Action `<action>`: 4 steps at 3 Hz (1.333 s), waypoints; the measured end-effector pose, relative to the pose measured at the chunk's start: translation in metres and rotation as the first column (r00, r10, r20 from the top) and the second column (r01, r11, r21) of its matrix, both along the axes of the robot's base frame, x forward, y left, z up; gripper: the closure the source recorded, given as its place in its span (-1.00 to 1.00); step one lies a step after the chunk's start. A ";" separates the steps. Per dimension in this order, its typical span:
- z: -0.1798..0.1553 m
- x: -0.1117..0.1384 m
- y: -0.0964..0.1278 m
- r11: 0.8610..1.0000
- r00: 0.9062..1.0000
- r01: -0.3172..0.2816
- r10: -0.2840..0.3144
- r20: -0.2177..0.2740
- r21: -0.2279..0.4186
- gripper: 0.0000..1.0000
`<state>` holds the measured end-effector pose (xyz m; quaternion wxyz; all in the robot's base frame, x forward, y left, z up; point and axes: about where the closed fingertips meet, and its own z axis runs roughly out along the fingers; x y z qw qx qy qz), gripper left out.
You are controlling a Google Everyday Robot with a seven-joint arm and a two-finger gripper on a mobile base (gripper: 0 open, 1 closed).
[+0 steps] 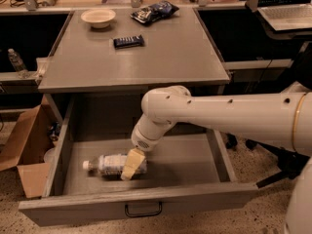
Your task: Pick blue plastic bottle from top drawer and place on counter
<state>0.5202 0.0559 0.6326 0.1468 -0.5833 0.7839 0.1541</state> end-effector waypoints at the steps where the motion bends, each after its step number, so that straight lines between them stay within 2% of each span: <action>1: -0.019 0.001 0.004 1.000 1.000 0.005 -0.005 -0.021 -0.028 -0.70; 2: -0.025 0.002 0.008 0.999 1.000 0.001 -0.002 -0.027 -0.047 -0.21; 3: -0.006 0.004 0.005 0.999 1.000 0.014 -0.014 0.010 -0.040 0.25; 4: 0.037 0.004 -0.001 1.000 0.996 0.022 -0.022 0.092 -0.001 0.72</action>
Offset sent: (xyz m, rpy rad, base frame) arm 0.0052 0.0109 -0.0309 -0.0673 0.0314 -0.0009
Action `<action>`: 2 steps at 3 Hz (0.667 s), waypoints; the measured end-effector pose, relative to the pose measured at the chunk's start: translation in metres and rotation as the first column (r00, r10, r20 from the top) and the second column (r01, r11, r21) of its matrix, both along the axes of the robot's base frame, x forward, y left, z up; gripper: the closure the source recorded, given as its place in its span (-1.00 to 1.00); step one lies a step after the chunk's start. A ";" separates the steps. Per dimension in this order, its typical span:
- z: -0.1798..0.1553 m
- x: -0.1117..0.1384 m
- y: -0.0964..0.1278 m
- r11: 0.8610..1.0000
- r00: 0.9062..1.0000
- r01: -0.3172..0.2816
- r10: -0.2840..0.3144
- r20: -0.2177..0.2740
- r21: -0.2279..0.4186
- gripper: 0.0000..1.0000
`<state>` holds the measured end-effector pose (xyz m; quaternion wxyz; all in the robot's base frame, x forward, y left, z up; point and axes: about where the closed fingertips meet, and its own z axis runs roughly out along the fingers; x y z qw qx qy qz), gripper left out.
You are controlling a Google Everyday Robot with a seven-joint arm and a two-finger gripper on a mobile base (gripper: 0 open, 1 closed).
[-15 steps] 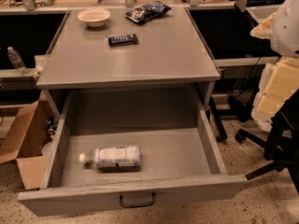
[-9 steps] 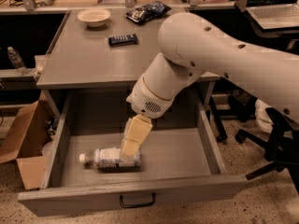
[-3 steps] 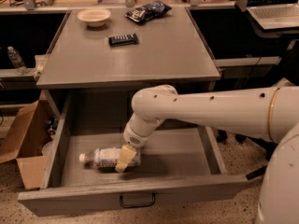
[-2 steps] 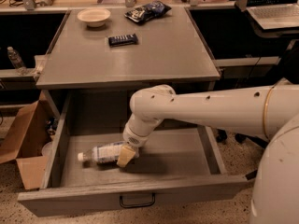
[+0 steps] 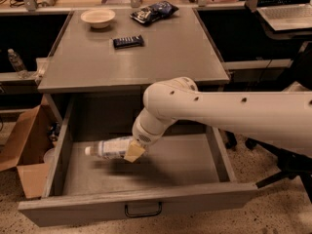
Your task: Pick blue plastic bottle from top drawer and place on counter
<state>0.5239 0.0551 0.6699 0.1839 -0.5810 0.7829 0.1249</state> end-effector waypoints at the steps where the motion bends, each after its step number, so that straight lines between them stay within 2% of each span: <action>1: 0.061 -0.008 -0.028 0.996 0.991 0.005 -0.016 0.132 0.085 1.00; 2: 0.061 -0.008 -0.027 0.996 0.991 0.005 -0.016 0.132 0.086 1.00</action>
Offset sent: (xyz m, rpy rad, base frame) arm -0.0062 -0.0149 0.0542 0.0790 -0.1124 -0.0085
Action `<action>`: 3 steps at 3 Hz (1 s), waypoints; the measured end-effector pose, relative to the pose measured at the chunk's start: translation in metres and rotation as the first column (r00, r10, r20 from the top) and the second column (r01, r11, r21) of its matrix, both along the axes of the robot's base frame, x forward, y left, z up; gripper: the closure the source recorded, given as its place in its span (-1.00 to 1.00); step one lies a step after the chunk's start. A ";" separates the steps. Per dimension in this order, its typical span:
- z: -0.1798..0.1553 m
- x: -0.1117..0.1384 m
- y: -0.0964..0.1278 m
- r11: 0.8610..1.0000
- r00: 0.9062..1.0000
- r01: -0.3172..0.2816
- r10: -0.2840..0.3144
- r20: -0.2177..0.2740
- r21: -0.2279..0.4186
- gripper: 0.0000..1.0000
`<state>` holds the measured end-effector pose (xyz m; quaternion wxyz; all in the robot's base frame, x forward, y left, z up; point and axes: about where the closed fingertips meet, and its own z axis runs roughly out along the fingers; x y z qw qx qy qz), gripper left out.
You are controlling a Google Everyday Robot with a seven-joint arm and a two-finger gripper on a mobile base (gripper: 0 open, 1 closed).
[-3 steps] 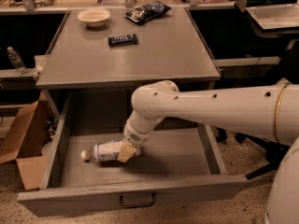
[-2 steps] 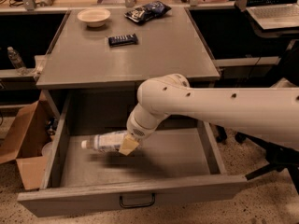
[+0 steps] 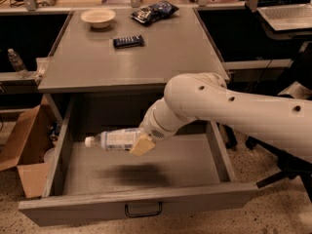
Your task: Pick blue plastic bottle from top drawer and place on counter
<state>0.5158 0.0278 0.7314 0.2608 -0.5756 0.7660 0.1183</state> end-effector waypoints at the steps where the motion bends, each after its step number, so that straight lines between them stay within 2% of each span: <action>1: 0.029 0.014 -0.001 0.998 0.999 0.006 -0.009 0.038 0.070 1.00; 2: 0.092 0.041 -0.011 0.991 0.993 0.010 -0.026 0.114 0.135 1.00; 3: 0.168 0.096 -0.030 0.974 0.982 0.031 -0.073 0.176 0.226 1.00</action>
Offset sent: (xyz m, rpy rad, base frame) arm 0.1089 -0.0305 0.2342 0.2574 -0.2913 -0.0560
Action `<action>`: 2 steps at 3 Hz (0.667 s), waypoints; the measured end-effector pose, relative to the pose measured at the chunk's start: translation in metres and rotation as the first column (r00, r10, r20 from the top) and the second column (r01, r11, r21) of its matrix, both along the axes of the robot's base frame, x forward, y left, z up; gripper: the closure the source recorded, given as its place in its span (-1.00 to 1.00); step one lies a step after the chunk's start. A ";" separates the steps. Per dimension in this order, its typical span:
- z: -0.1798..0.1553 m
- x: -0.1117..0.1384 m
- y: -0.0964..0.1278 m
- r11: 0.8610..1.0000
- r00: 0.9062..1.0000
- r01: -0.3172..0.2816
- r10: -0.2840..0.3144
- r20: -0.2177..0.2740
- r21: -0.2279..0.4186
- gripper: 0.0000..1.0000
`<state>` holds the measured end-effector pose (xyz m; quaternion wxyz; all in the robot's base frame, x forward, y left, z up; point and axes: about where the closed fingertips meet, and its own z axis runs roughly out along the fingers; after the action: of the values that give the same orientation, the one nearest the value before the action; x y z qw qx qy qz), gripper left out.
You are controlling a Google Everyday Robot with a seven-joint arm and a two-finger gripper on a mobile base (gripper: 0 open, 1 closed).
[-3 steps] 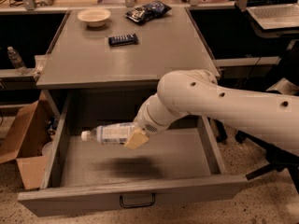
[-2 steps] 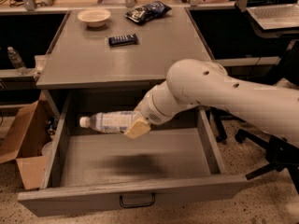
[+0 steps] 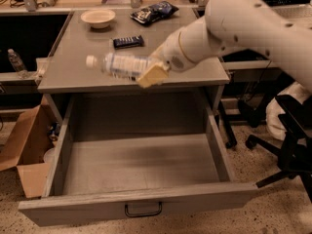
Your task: Pick blue plastic bottle from top drawer and place on counter
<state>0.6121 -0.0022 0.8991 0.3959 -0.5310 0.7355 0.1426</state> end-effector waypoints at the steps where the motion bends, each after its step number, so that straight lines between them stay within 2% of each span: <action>1: 0.032 0.007 0.001 1.000 0.998 0.008 -0.009 0.056 0.023 1.00; 2: 0.032 0.008 0.000 1.000 0.998 0.013 -0.015 0.054 0.023 1.00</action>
Offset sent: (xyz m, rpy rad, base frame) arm 0.0086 0.0000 0.0343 0.0254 -0.0592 -0.0102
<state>0.6205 -0.0018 0.9310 0.4227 -0.5249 0.7265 0.1337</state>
